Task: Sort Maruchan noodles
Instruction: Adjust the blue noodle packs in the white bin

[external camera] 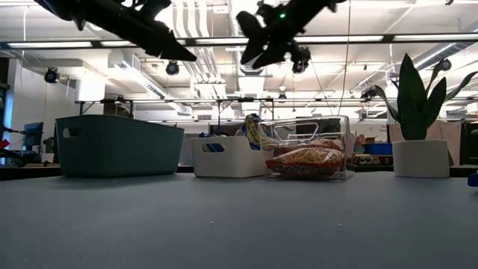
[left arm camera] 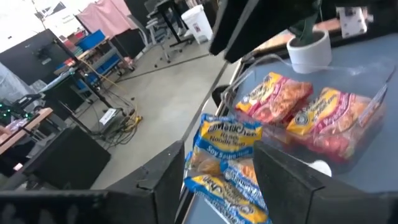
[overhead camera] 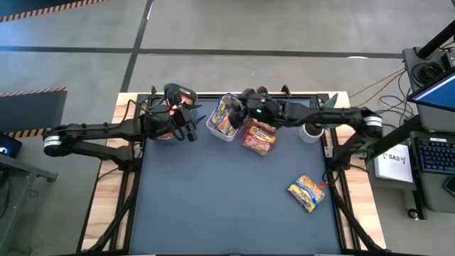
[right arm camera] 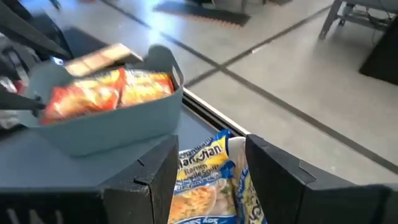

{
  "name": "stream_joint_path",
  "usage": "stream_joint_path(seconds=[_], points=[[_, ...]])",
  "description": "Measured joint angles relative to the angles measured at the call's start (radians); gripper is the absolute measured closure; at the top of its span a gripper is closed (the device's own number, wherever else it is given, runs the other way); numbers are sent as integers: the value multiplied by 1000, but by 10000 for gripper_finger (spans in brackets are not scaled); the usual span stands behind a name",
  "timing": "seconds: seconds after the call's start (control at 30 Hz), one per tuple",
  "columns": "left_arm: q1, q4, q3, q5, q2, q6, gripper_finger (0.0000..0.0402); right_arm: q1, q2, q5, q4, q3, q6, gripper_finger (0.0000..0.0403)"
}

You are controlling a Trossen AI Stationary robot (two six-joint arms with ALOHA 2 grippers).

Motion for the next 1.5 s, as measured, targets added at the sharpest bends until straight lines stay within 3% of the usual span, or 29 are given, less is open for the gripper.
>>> stream_joint_path(seconds=[0.27, 0.4, 0.57, 0.9, 1.07, 1.5], points=[[22, -92, -2, 0, -45, 4, 237, -54, 216, -10, -201, 283, -47, 227], [47, -70, -47, 0, -99, 6, 238, -87, 303, -58, -261, 401, -45, 227], [74, -7, -111, 3, -185, 16, 238, -114, 405, -56, -338, 533, -30, 227], [77, -30, -146, -7, -286, 20, 238, -138, 592, -58, -431, 761, 35, 226], [77, -64, -146, -27, -291, 13, 238, -153, 646, -55, -485, 824, 127, 216], [77, -70, -146, -27, -286, -15, 238, -176, 699, -76, -475, 808, 235, 215]])
